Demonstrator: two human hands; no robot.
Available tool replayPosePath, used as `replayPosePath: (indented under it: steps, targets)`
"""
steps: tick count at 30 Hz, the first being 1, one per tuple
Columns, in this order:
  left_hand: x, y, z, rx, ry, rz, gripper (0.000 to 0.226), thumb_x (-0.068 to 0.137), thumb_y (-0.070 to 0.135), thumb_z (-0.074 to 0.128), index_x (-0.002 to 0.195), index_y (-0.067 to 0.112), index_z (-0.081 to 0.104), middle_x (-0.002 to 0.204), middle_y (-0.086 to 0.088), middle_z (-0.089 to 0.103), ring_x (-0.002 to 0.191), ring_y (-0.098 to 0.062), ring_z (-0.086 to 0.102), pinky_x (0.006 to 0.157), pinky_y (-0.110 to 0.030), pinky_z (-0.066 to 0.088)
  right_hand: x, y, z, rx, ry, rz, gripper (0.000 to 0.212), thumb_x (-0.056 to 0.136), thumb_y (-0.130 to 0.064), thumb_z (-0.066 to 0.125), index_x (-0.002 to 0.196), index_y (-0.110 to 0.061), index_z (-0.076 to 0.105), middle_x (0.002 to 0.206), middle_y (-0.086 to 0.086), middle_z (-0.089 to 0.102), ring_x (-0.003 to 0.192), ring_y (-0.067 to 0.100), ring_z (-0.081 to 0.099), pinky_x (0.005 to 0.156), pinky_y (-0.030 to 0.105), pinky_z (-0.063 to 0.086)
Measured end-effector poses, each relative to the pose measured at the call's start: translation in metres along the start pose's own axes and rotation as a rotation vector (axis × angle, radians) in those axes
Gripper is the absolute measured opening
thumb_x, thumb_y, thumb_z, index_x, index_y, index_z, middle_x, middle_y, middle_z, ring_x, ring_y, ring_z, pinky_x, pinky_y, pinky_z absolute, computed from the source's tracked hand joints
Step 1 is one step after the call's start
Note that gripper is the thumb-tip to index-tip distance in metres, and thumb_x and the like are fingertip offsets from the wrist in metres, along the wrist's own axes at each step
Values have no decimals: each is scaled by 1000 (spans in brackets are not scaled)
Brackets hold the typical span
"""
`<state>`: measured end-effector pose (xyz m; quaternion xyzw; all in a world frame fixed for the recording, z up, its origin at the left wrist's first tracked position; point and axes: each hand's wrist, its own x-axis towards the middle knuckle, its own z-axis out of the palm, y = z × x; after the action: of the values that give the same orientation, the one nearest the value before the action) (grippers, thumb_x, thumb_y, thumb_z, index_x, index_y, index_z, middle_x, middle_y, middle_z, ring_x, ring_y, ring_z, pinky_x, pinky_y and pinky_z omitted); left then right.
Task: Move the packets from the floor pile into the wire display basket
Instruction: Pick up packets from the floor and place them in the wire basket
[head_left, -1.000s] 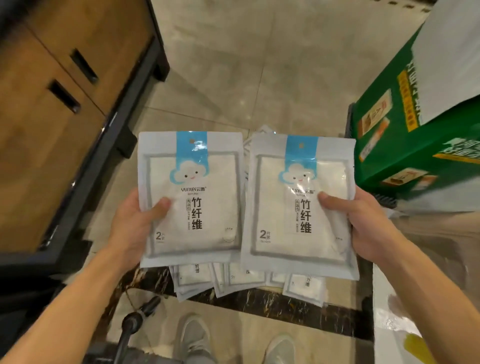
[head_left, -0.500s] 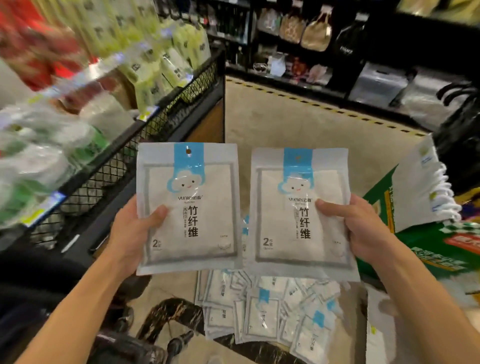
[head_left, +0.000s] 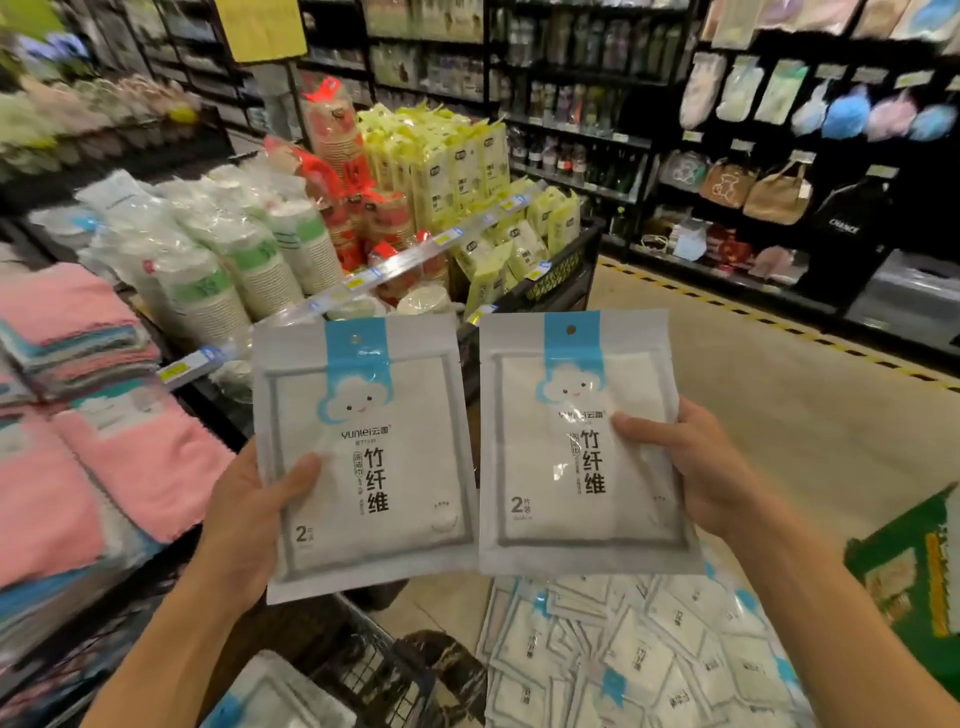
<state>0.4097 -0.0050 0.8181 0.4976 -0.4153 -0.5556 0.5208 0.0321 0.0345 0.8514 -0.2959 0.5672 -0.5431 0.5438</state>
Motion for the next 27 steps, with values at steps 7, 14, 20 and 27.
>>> replayPosePath:
  steps: [7, 14, 20, 27]
  targets:
    - [-88, 14, -52, -42, 255, 27, 106, 30, 56, 101, 121, 14, 66, 116, -15, 75, 102, -35, 74, 80, -49, 63, 2, 0, 55, -80, -281, 28, 31, 89, -3, 71, 120, -6, 67, 104, 17, 78, 86, 33, 78, 60, 39, 63]
    - [-193, -1, -69, -137, 554, 48, 46, 80, 16, 70, 126, 12, 63, 117, -14, 75, 105, -37, 72, 80, -48, 63, -11, 17, 102, -155, -551, 47, 34, 89, -3, 71, 122, -4, 66, 106, 17, 78, 92, 34, 77, 66, 39, 64]
    - [-275, -13, -84, -104, 755, 24, 33, 91, 11, 64, 123, 14, 64, 110, -8, 78, 95, -27, 76, 67, -38, 65, -37, 40, 146, -249, -742, 91, 27, 90, -6, 72, 116, -12, 66, 102, 13, 79, 89, 31, 78, 65, 40, 65]
    - [-337, -41, -143, -136, 935, -34, 40, 84, 18, 70, 123, 14, 63, 114, -14, 76, 102, -38, 74, 89, -61, 57, -68, 90, 205, -301, -891, 161, 29, 89, -1, 71, 118, -4, 65, 103, 18, 78, 89, 36, 77, 67, 41, 65]
